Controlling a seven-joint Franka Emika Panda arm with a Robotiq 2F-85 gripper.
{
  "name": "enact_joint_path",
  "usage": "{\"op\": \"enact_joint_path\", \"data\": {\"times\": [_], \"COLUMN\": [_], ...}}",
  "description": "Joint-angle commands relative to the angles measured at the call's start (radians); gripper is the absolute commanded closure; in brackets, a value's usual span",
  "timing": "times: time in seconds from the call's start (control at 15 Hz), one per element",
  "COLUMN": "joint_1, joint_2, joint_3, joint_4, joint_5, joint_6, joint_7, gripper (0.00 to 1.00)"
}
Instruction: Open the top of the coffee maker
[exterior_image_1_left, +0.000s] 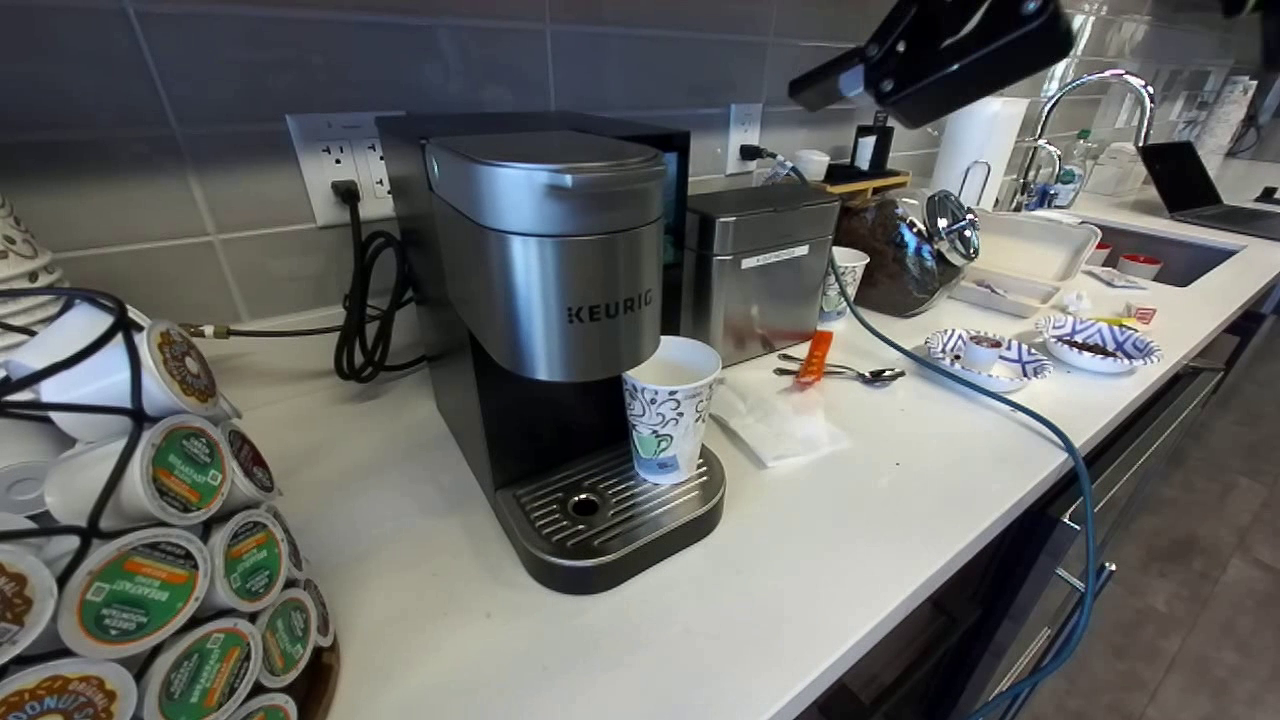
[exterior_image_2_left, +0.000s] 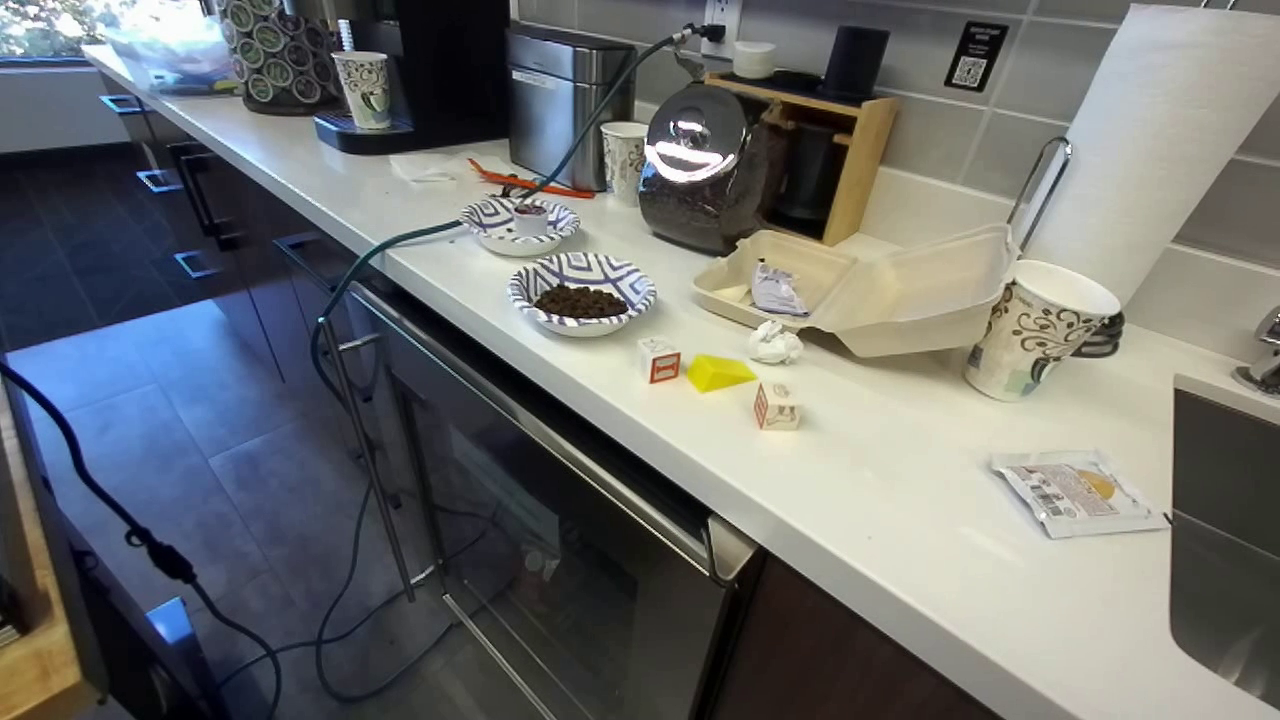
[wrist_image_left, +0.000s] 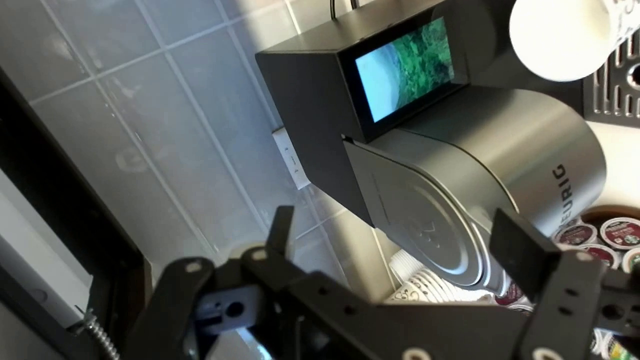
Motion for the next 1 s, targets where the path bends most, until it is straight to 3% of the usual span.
{"op": "enact_joint_path", "data": {"times": [0.0, 0.13, 0.33, 0.4, 0.47, 0.93], "joint_1": [-0.115, -0.142, -0.136, -0.131, -0.129, -0.116], "joint_2": [0.076, 0.122, 0.257, 0.296, 0.180, 0.251], "joint_3": [0.089, 0.128, 0.201, 0.218, 0.168, 0.208], "joint_4": [0.058, 0.098, 0.134, 0.128, 0.103, 0.137], "joint_5": [-0.273, -0.420, -0.553, -0.550, -0.499, -0.525], "joint_6": [0.099, 0.114, 0.049, 0.014, 0.067, -0.034], "joint_7": [0.111, 0.161, 0.126, 0.097, 0.137, 0.123], "gripper": [0.00, 0.00, 0.00, 0.00, 0.00, 0.00]}}
